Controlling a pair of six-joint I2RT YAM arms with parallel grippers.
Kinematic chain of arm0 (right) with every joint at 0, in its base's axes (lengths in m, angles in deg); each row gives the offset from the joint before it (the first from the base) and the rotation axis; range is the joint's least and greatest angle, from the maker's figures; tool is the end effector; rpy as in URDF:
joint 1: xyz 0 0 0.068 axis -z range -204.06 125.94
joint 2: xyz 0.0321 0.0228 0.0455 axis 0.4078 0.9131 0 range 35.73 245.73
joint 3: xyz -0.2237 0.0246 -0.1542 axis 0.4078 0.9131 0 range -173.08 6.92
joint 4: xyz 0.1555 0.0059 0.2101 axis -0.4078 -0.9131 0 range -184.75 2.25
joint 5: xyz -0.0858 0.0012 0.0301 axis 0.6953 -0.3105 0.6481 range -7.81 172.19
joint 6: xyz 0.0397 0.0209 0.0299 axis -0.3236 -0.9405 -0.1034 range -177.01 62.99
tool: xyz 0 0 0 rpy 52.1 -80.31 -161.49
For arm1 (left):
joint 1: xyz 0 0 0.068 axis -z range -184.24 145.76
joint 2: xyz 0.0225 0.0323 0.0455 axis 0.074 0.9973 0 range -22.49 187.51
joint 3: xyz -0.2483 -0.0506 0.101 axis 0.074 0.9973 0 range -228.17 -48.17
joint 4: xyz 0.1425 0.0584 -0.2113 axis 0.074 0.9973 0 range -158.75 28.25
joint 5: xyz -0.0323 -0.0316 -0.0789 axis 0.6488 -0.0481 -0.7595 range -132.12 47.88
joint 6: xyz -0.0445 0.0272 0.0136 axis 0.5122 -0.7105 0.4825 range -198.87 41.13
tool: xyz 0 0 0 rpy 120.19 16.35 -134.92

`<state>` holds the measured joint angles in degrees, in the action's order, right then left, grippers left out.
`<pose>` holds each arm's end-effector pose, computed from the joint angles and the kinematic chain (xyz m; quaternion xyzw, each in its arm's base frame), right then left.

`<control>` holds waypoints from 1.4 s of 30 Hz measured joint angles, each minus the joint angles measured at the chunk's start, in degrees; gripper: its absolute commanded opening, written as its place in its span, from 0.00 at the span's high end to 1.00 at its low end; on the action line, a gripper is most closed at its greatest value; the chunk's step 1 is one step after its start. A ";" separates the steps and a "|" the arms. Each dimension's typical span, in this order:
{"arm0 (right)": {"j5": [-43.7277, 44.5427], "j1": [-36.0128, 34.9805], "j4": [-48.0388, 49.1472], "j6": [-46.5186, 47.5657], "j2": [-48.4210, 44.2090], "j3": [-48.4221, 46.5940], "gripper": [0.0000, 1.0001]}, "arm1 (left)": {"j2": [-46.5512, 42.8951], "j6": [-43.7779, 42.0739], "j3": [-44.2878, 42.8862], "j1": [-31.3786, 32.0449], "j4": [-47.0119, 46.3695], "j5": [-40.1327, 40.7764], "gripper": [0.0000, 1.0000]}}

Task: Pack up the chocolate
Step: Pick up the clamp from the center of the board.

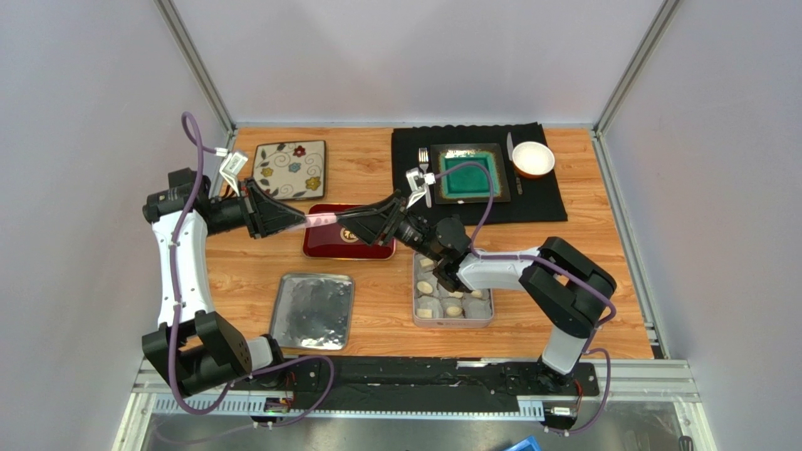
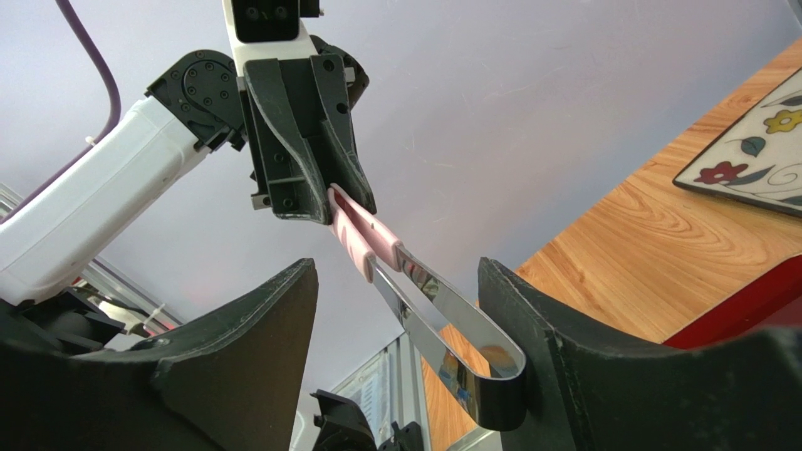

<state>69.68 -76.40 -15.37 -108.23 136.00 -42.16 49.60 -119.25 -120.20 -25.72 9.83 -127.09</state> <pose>0.2191 0.2966 0.2593 -0.0954 0.5607 0.6825 0.4591 0.1983 0.0399 0.3488 0.1864 0.7128 -0.5391 0.4081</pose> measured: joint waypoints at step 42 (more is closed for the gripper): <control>4.52 -3.78 2.03 -7.43 10.29 -10.10 0.40 | 3.87 2.80 -9.66 -0.11 -1.25 0.70 1.00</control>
<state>74.21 -80.18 -13.34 -115.67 146.30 -52.26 53.47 -116.45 -129.86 -25.83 8.59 -126.39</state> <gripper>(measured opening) 0.612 0.261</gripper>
